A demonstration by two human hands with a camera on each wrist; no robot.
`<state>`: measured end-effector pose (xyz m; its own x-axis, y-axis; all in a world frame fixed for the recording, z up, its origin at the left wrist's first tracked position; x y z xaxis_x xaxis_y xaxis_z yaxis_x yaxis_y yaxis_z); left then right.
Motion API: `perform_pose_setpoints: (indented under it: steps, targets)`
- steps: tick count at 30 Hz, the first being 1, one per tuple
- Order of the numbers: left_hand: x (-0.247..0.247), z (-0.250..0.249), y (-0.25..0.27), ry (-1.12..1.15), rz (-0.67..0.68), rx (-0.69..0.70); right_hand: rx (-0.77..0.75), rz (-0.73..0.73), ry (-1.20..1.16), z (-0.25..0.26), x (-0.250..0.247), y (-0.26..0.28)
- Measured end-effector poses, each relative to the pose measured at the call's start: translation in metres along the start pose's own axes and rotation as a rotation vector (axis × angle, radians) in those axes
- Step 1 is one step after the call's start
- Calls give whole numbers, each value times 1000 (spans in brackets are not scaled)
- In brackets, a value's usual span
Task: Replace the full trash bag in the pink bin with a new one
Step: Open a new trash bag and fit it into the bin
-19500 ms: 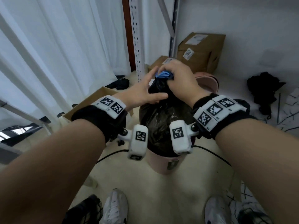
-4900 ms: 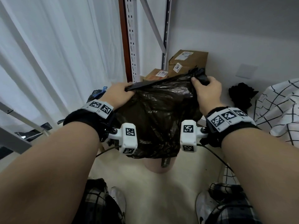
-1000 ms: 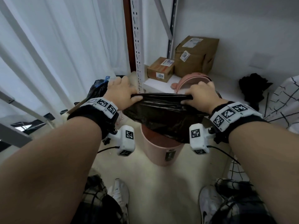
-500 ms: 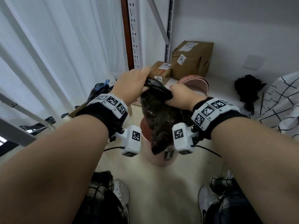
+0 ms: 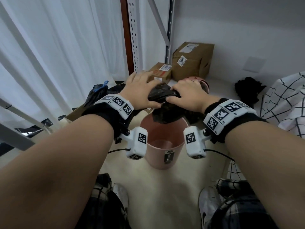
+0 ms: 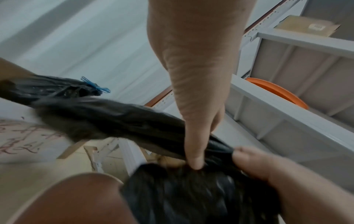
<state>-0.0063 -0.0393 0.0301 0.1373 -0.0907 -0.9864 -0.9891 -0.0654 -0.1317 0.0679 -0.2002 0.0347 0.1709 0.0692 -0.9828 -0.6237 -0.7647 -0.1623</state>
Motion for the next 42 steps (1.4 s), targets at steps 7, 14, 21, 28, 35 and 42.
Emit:
perform_pose_setpoints:
  steps: [7,14,21,28,35,42]
  targets:
    - [-7,-8,0,265,71,29,-52,56,-22,-1,-3,0]
    - [-6,0,5,110,65,5,209,93,18,-19,9,-9]
    - [-1,-10,-4,253,15,65,-4,203,-369,11,7,-5]
    - [-12,-18,-1,409,-57,209,37,199,-400,8,5,-4]
    - [-11,-1,3,18,132,35,-6,65,-447,6,-6,3]
    - [-10,6,12,169,-35,-39,-18,191,-258,3,-4,9]
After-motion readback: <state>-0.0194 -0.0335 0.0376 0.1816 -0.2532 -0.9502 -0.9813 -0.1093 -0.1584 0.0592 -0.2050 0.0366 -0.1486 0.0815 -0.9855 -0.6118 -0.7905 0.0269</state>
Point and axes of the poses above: each hand's wrist, its own y-axis away from the middle knuckle, its own x-axis out of the palm, z = x × y, the point moved 2 cm from there along -y, towards the middle knuckle, and after that the axes turned 9 degrees about y, right-handed, at the moved point
